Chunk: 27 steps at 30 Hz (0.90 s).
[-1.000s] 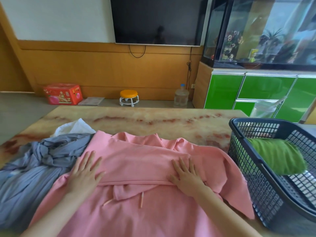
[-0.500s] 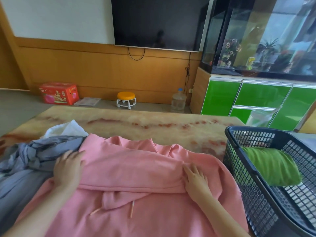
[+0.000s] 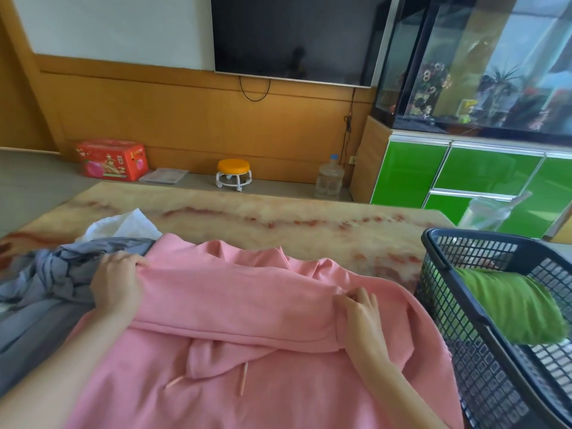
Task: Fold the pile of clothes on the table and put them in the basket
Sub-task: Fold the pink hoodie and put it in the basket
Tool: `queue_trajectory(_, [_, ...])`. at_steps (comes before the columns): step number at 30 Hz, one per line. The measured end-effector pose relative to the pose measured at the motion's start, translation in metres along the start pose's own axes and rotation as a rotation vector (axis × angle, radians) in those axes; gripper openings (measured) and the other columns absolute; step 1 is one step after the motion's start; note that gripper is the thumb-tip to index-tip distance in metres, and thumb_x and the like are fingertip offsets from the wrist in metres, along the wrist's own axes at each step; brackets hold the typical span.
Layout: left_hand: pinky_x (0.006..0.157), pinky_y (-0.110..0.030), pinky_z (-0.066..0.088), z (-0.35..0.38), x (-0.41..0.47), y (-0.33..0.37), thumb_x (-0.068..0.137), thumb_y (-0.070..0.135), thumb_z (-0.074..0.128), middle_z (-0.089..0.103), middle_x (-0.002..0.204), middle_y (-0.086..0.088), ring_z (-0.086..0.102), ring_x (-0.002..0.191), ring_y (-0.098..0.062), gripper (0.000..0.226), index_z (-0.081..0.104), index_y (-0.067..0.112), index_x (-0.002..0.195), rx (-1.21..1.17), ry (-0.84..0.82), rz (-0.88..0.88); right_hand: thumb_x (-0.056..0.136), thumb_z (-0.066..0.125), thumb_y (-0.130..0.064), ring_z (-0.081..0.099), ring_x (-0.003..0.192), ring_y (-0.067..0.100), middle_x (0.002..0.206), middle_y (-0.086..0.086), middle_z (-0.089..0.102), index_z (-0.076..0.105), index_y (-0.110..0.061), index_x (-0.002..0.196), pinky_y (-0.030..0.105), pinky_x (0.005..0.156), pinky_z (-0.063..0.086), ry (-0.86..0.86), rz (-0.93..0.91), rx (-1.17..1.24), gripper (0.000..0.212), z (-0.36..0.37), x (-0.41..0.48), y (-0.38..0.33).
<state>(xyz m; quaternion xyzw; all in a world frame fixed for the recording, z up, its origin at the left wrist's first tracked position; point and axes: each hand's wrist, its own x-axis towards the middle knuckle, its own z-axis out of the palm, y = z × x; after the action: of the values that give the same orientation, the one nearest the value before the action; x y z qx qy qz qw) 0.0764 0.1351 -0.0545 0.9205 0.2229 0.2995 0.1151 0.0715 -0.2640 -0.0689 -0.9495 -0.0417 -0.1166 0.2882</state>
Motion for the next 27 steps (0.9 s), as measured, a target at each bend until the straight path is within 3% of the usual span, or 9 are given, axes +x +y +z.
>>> queue_trajectory(3, [0.076, -0.055, 0.043, 0.012, -0.004, 0.017, 0.066, -0.015, 0.058, 0.058, 0.105, -0.018, 0.049, 0.098, -0.04, 0.04, 0.068, 0.003, 0.1, 0.105, 0.016, 0.285, 0.072, 0.046, -0.009, 0.05, 0.108, 0.033, 0.107, 0.0, 0.06, 0.066, -0.022, 0.107, 0.038, 0.093, 0.032, -0.142, 0.011, -0.292, 0.042, 0.012, -0.01, 0.001])
queue_trajectory(6, [0.101, -0.045, 0.037, 0.04, -0.003, 0.023, 0.092, 0.025, 0.033, 0.06, 0.122, -0.013, 0.052, 0.119, -0.033, 0.044, 0.063, 0.007, 0.118, 0.191, -0.117, 0.594, 0.075, 0.039, -0.022, 0.059, 0.112, 0.039, 0.105, 0.002, 0.07, 0.069, -0.015, 0.112, 0.039, 0.1, 0.031, -0.167, -0.035, -0.405, 0.048, 0.02, -0.014, 0.005])
queue_trajectory(10, [0.115, -0.027, 0.001, 0.068, -0.009, 0.013, 0.096, 0.057, 0.01, 0.06, 0.124, -0.021, 0.056, 0.116, -0.039, 0.081, 0.062, 0.0, 0.12, 0.312, -0.372, 0.446, 0.083, 0.031, -0.044, 0.06, 0.115, 0.03, 0.13, 0.008, 0.059, 0.05, -0.011, 0.134, 0.038, 0.099, 0.045, -0.271, 0.004, -0.351, 0.063, 0.037, -0.022, 0.012])
queue_trajectory(14, [0.109, -0.021, -0.018, 0.081, -0.003, 0.014, 0.093, 0.042, 0.042, 0.039, 0.145, -0.016, 0.036, 0.135, -0.034, 0.054, 0.047, 0.01, 0.137, 0.275, -0.334, 0.319, 0.066, -0.011, -0.061, 0.003, 0.147, 0.023, 0.156, 0.0, -0.009, -0.009, -0.018, 0.149, 0.029, 0.115, -0.002, -0.31, -0.017, -0.349, 0.094, 0.035, -0.024, 0.011])
queue_trajectory(16, [0.112, -0.026, -0.015, 0.083, -0.003, 0.014, 0.096, 0.042, 0.042, 0.023, 0.153, -0.012, 0.02, 0.143, -0.03, 0.057, 0.032, 0.015, 0.145, 0.285, -0.33, 0.296, 0.059, -0.021, -0.065, -0.008, 0.146, 0.023, 0.157, 0.0, -0.016, -0.015, -0.022, 0.148, 0.03, 0.113, -0.01, -0.352, 0.013, -0.349, 0.1, 0.032, -0.023, 0.009])
queue_trajectory(18, [0.115, -0.037, -0.001, 0.074, -0.002, 0.029, 0.097, 0.049, 0.032, 0.012, 0.158, -0.006, 0.008, 0.145, -0.026, 0.062, 0.017, 0.02, 0.15, 0.341, -0.414, 0.25, 0.058, -0.024, -0.071, -0.003, 0.147, 0.025, 0.159, 0.003, -0.007, -0.01, -0.022, 0.15, 0.033, 0.115, -0.007, -0.367, 0.029, -0.327, 0.105, 0.027, -0.022, 0.005])
queue_trajectory(21, [0.115, -0.042, 0.011, 0.058, -0.012, 0.07, 0.098, 0.047, 0.03, 0.018, 0.157, -0.003, 0.009, 0.145, -0.026, 0.058, 0.021, 0.021, 0.149, 0.138, -0.473, 0.203, 0.08, 0.0, -0.053, 0.011, 0.146, 0.021, 0.158, -0.001, 0.014, 0.006, -0.024, 0.152, 0.036, 0.117, 0.004, -0.289, 0.0, -0.203, 0.078, 0.009, -0.028, -0.003])
queue_trajectory(24, [0.114, -0.039, 0.013, 0.037, -0.048, 0.121, 0.099, 0.04, 0.036, 0.022, 0.156, -0.003, 0.011, 0.145, -0.023, 0.049, 0.034, 0.022, 0.144, -0.117, -0.539, 0.277, 0.089, 0.044, -0.023, 0.032, 0.139, 0.024, 0.148, 0.003, 0.039, 0.049, -0.018, 0.137, 0.044, 0.113, 0.028, 0.063, -0.07, -0.015, 0.048, -0.021, -0.055, -0.002])
queue_trajectory(27, [0.115, -0.034, 0.009, 0.014, -0.097, 0.168, 0.099, 0.036, 0.038, 0.022, 0.155, -0.001, 0.01, 0.145, -0.018, 0.045, 0.038, 0.024, 0.142, -0.292, -0.618, 0.39, 0.087, 0.055, -0.012, 0.033, 0.137, 0.023, 0.146, 0.006, 0.04, 0.064, -0.019, 0.115, 0.038, 0.11, 0.033, 0.284, 0.006, 0.036, 0.03, -0.047, -0.091, 0.01])
